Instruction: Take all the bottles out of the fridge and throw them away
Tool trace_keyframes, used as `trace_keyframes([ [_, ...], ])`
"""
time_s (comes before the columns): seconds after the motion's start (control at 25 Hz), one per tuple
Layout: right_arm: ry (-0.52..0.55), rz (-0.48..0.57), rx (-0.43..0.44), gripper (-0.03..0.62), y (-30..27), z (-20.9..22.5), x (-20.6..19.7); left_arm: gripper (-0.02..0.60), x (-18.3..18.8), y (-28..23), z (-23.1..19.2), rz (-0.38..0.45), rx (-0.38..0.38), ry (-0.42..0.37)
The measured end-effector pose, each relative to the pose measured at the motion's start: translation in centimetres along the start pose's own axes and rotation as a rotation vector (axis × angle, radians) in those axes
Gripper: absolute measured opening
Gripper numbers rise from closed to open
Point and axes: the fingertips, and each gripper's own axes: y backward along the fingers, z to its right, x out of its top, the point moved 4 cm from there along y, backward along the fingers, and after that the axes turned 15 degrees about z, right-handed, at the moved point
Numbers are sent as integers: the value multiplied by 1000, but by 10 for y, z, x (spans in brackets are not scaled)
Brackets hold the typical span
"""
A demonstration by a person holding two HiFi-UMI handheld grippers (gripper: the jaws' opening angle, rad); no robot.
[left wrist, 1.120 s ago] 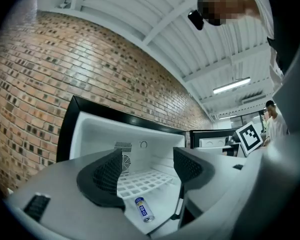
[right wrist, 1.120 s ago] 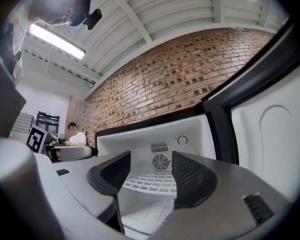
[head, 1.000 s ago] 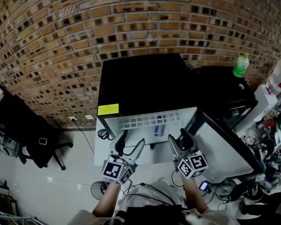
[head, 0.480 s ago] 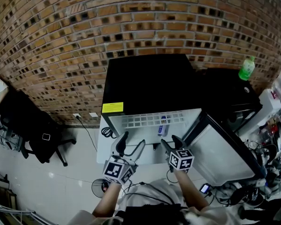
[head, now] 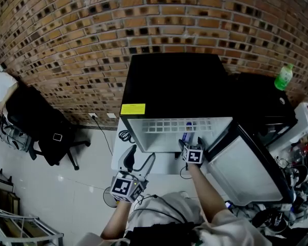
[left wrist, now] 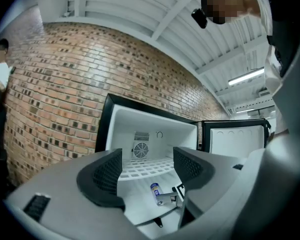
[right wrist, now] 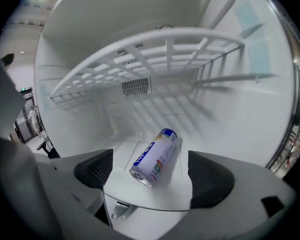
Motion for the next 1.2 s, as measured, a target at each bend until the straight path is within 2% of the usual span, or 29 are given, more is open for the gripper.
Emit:
trace_keyframes([
  [0.16, -111, -57, -55, 500, -28, -8, -5, 308, -3, 16, -8, -15, 56, -10],
  [0.28, -185, -198, -71, 500, -45, -17, -28, 308, -1, 25, -14, -22, 90, -15],
  [0.36, -155, -256, -92, 488, -51, -18, -34, 308, -2, 34, -20, -27, 105, -30],
  [0.44, -50, -280, -163, 442, -48, -6, -32, 308, 2, 40, -21, -25, 134, -21],
  [0.56, -7, -254, -168, 435, -48, -5, -27, 308, 3, 47, -27, -27, 162, -11],
  [0.6, -1, -242, -166, 366, -48, -6, -24, 308, 3, 48, -29, -26, 166, -9],
  [0.72, 18, -217, -140, 322, -44, -5, -22, 308, 3, 50, -30, -17, 164, -2],
  [0.92, 37, -141, -71, 302, -28, 1, -25, 308, -10, 58, -33, -46, 163, 15],
  [1.04, 63, -98, -22, 301, -15, -1, -22, 308, -6, 53, -26, -32, 137, 27],
  [1.2, 66, -53, -4, 296, 0, 6, -21, 308, -15, 55, -28, -47, 122, 33],
])
